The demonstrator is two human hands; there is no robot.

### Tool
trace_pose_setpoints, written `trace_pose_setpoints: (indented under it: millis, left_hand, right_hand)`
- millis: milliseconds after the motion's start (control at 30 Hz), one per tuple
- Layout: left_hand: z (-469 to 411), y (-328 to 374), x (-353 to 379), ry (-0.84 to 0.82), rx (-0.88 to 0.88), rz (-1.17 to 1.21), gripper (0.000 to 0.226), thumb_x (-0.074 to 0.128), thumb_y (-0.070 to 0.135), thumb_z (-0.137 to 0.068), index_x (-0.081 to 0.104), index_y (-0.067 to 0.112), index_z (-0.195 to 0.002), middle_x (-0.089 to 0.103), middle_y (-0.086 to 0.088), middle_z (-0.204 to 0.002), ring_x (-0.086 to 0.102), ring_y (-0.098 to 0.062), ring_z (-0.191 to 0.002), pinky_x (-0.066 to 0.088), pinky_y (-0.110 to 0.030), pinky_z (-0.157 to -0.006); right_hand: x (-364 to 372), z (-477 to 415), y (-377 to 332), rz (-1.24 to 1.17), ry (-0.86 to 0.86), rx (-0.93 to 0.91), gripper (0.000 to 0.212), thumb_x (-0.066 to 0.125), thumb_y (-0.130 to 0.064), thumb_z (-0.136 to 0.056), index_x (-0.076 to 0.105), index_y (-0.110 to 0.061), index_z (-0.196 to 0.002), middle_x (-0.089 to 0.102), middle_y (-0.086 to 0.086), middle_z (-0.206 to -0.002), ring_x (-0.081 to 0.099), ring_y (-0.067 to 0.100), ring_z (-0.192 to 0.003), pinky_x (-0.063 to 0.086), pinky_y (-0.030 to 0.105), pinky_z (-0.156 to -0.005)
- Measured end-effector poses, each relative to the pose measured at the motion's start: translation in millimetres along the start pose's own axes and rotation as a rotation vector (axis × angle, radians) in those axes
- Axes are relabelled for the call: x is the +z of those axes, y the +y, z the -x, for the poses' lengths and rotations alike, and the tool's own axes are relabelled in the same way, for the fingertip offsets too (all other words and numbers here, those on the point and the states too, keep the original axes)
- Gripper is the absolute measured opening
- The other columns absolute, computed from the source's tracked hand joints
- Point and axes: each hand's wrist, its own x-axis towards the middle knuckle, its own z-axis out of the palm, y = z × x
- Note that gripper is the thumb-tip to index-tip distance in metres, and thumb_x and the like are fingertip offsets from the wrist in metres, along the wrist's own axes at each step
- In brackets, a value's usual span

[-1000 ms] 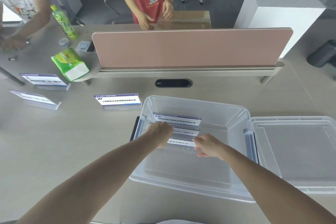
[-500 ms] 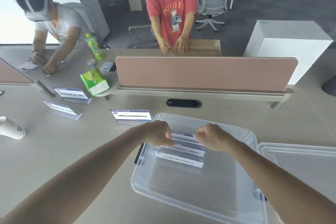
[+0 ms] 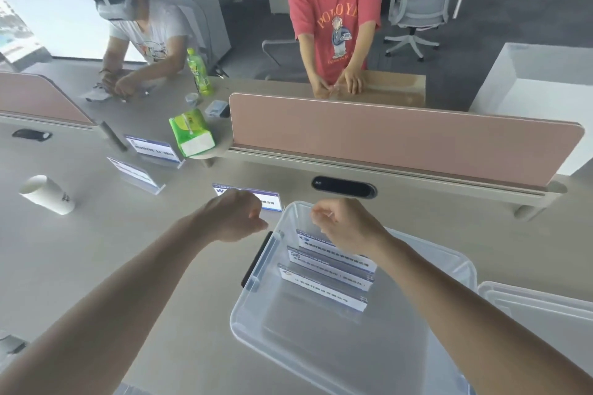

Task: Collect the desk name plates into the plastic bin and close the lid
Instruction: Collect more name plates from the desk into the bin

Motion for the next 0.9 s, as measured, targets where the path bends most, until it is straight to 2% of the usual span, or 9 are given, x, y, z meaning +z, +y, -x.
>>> trace_pose_setpoints:
  millis: [100, 200, 300, 400, 500, 600, 700, 900]
  left_hand:
    - [-8.8, -29.8, 1.2, 0.033, -0.011, 0.047, 0.026, 0.056, 0.044, -0.092, 0.053, 0.024, -0.076, 0.061, -0.002, -0.089, 0.057, -0.024, -0.085, 0.036, -0.028, -0.059]
    - [-22.8, -60.7, 3.5, 0.098, -0.005, 0.115, 0.033, 0.049, 0.048, -0.095, 0.062, 0.019, -0.086, 0.062, 0.0, -0.087, 0.056, -0.023, -0.082, 0.036, -0.029, -0.061]
    - [-39.3, -99.7, 7.0, 0.134, -0.048, 0.243, 0.034, 0.051, 0.055, -0.092, 0.065, 0.025, -0.093, 0.063, 0.009, -0.082, 0.056, -0.018, -0.081, 0.037, -0.028, -0.061]
    - [-64.4, -143.0, 16.8, 0.172, -0.049, 0.299, 0.028, 0.052, 0.049, -0.093, 0.065, 0.025, -0.098, 0.067, 0.004, -0.091, 0.061, -0.021, -0.087, 0.042, -0.028, -0.067]
    - [-91.0, -181.2, 32.8, 0.202, -0.062, 0.365, 0.026, 0.053, 0.039, -0.095, 0.064, 0.021, -0.11, 0.064, -0.002, -0.104, 0.062, -0.026, -0.101, 0.048, -0.032, -0.081]
    - [-116.2, -204.1, 45.8, 0.171, -0.078, 0.37, 0.038, 0.056, 0.04, -0.093, 0.055, 0.023, -0.127, 0.057, -0.005, -0.12, 0.056, -0.028, -0.115, 0.046, -0.037, -0.093]
    - [-140.9, -215.3, 56.8, 0.131, -0.07, 0.361, 0.049, 0.06, 0.037, -0.092, 0.047, 0.025, -0.138, 0.049, -0.006, -0.132, 0.049, -0.029, -0.124, 0.042, -0.038, -0.095]
    - [-187.6, -226.1, 84.0, 0.013, 0.012, 0.3, 0.061, 0.066, 0.03, -0.087, 0.042, 0.03, -0.143, 0.043, 0.001, -0.145, 0.041, -0.025, -0.132, 0.044, -0.04, -0.1]
  right_hand:
    - [5.6, -24.5, -14.2, 0.041, -0.013, 0.006, 0.03, 0.046, -0.034, -0.098, 0.069, -0.018, -0.108, 0.072, -0.001, -0.11, 0.067, 0.015, -0.1, 0.052, 0.03, -0.084]
    - [15.5, -53.9, -29.3, 0.081, -0.025, 0.03, 0.025, 0.049, -0.03, -0.098, 0.069, -0.018, -0.108, 0.071, -0.001, -0.109, 0.067, 0.016, -0.098, 0.053, 0.031, -0.084]
    - [31.2, -85.3, -44.2, 0.126, -0.003, 0.062, 0.021, 0.051, -0.027, -0.095, 0.07, -0.02, -0.101, 0.072, -0.003, -0.102, 0.066, 0.016, -0.094, 0.053, 0.03, -0.084]
    - [51.0, -117.3, -55.2, 0.188, -0.01, 0.077, 0.022, 0.05, -0.024, -0.094, 0.07, -0.018, -0.1, 0.071, -0.003, -0.1, 0.066, 0.015, -0.091, 0.053, 0.03, -0.082]
    - [70.5, -147.5, -56.6, 0.282, -0.01, 0.082, 0.021, 0.051, -0.024, -0.093, 0.068, -0.017, -0.102, 0.066, 0.0, -0.103, 0.065, 0.021, -0.094, 0.053, 0.034, -0.082]
    - [86.0, -173.7, -50.8, 0.397, -0.014, 0.139, 0.031, 0.053, -0.03, -0.094, 0.063, -0.018, -0.121, 0.06, 0.003, -0.12, 0.058, 0.025, -0.111, 0.049, 0.037, -0.091]
    - [99.7, -197.6, -43.4, 0.486, -0.056, 0.222, 0.046, 0.053, -0.035, -0.093, 0.051, -0.018, -0.136, 0.053, 0.004, -0.134, 0.048, 0.027, -0.124, 0.044, 0.039, -0.1]
    - [131.5, -235.4, -23.5, 0.608, -0.227, 0.352, 0.047, 0.055, -0.039, -0.092, 0.051, -0.015, -0.132, 0.055, 0.004, -0.129, 0.049, 0.028, -0.123, 0.045, 0.039, -0.097]
